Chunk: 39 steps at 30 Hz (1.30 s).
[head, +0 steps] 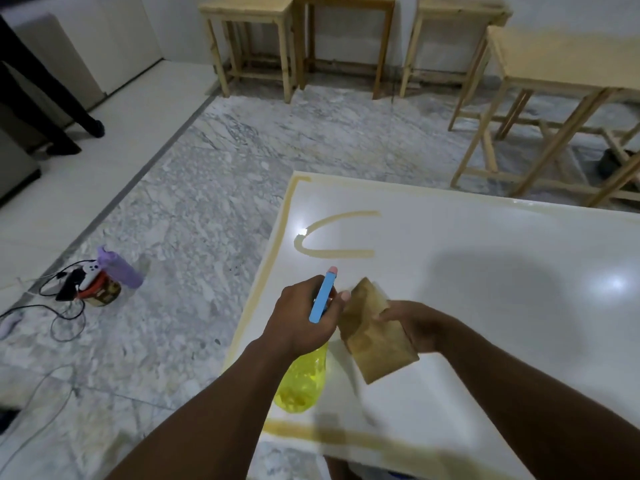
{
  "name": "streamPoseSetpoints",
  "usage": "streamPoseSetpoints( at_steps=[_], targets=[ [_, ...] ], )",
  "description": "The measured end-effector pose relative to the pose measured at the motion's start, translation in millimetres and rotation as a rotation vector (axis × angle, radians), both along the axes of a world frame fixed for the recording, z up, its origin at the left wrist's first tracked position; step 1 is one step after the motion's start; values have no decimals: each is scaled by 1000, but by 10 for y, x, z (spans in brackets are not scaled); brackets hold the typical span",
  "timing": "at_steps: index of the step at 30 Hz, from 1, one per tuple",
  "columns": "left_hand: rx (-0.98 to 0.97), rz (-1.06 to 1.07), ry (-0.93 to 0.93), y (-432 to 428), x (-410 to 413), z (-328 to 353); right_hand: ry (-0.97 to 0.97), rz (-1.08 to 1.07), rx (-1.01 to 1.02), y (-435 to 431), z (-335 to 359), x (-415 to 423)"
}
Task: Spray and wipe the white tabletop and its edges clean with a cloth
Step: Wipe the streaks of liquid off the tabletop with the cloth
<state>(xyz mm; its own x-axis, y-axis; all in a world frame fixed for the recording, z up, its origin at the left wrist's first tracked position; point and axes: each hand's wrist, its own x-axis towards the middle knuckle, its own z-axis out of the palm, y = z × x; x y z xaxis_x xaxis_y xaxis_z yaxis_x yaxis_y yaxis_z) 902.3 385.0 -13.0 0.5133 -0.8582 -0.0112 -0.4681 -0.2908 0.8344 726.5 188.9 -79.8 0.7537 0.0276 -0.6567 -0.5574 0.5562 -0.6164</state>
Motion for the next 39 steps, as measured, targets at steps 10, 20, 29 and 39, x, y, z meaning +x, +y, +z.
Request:
streamPoseSetpoints(
  at_steps=[10,20,29,39],
  targets=[
    [-6,59,10,-1116,762,-39,228,159,-1308,-2047,607,1749],
    [-5,67,4,-1220,942,-231,382,364,-1678,-2066,-470,1956],
    [-24,97,-18,-744,809,-155,274,381,-1691,-957,-753,1354],
    [-58,81,-65,527,153,-55,358,508,-1680,1274,-575,429]
  ],
)
